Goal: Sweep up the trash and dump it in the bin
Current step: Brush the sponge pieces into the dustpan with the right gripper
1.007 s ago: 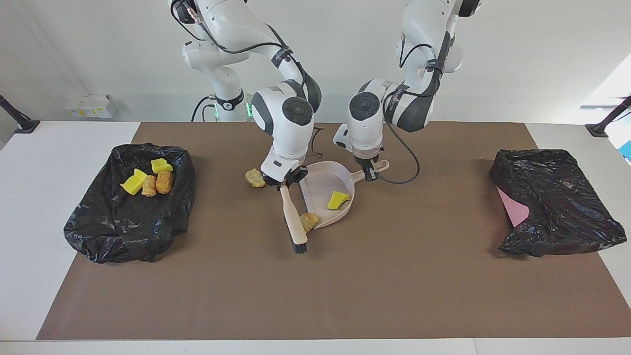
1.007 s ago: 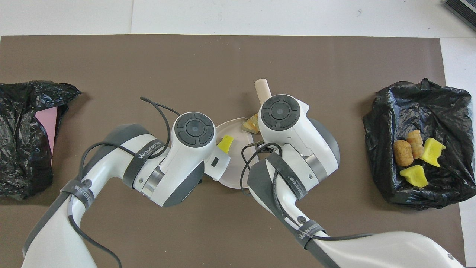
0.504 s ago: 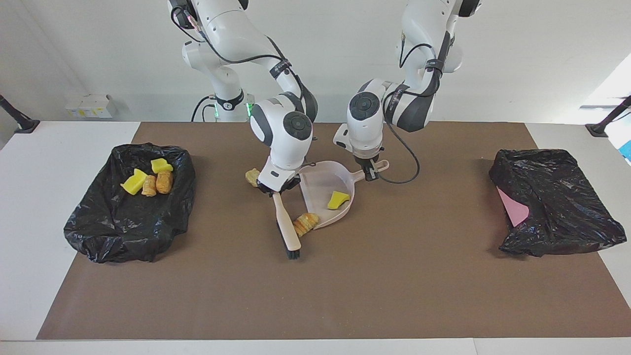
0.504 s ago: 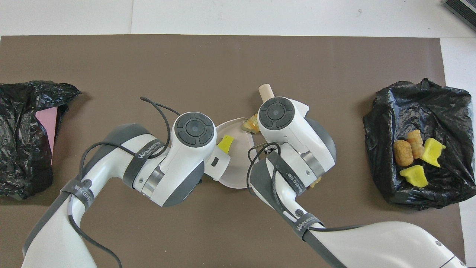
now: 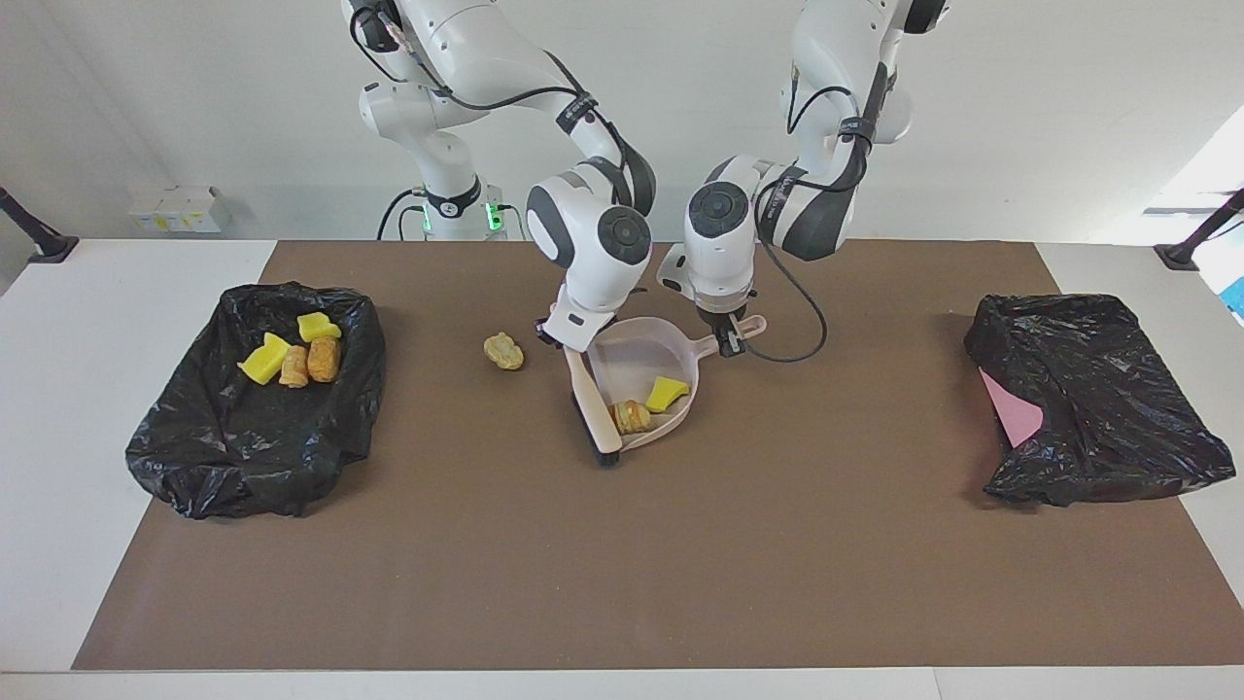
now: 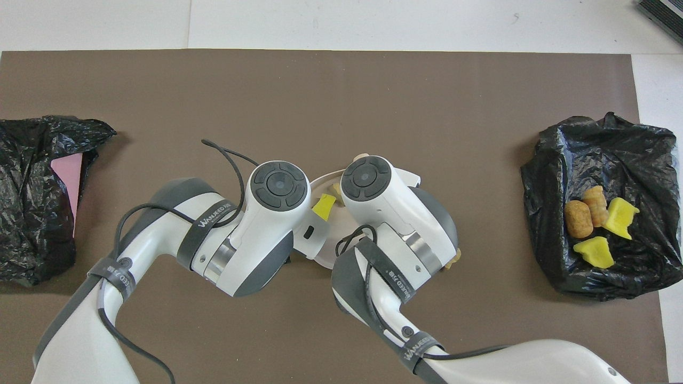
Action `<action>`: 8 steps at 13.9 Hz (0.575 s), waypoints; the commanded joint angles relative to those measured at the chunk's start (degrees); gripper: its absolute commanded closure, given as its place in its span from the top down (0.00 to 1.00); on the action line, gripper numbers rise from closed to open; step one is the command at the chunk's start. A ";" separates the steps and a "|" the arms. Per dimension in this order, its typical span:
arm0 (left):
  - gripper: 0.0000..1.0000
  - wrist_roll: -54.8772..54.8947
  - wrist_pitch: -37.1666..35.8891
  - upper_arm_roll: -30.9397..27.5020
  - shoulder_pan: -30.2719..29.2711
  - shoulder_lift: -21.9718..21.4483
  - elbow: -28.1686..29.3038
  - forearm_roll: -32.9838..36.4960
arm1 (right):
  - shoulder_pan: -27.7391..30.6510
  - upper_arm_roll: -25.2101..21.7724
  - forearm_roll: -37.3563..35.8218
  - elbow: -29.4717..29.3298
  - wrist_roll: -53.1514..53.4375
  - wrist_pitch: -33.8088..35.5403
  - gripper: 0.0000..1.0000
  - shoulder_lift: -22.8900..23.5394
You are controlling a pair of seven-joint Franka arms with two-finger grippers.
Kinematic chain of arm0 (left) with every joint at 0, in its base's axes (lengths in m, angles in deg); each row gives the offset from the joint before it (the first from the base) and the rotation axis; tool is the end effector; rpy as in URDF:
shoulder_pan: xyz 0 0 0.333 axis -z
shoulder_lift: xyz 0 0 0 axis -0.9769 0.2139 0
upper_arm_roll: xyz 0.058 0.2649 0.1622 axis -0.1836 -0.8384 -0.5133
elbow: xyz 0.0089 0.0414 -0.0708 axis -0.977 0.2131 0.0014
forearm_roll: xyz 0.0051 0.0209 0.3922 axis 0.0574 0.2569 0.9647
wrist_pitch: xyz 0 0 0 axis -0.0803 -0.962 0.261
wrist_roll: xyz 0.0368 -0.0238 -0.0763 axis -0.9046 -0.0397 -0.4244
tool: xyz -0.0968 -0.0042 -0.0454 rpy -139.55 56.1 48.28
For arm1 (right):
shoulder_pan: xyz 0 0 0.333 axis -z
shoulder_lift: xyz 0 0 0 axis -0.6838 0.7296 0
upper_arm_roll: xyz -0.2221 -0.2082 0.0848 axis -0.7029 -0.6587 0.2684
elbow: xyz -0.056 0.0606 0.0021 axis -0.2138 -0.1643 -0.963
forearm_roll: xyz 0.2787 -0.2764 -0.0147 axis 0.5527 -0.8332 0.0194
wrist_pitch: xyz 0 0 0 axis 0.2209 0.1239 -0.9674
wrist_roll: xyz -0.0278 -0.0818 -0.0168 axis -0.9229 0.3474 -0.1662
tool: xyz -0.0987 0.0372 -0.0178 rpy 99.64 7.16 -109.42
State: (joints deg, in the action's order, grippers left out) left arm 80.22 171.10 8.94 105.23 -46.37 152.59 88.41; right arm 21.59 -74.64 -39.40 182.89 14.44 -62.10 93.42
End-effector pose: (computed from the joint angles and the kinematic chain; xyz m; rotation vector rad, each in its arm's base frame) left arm 0.4763 -0.3383 0.3710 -2.3773 1.9512 0.3271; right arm 0.4959 0.3237 0.3477 2.8242 0.5071 -0.4505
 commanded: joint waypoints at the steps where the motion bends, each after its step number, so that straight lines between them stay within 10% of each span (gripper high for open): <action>1: 0.00 -0.37 -0.16 -0.50 1.33 -1.68 1.83 -1.18 | -0.07 1.70 2.13 1.11 -2.36 4.65 0.00 -3.16; 8: 0.00 0.60 0.10 -0.50 1.51 -1.68 1.92 -1.62 | 8.01 1.18 5.92 0.94 -2.18 17.56 0.00 -9.14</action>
State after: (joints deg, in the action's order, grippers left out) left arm 80.02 171.10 8.99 105.80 -46.43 152.78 87.72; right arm 26.93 -73.53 -35.04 182.82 14.24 -47.47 87.13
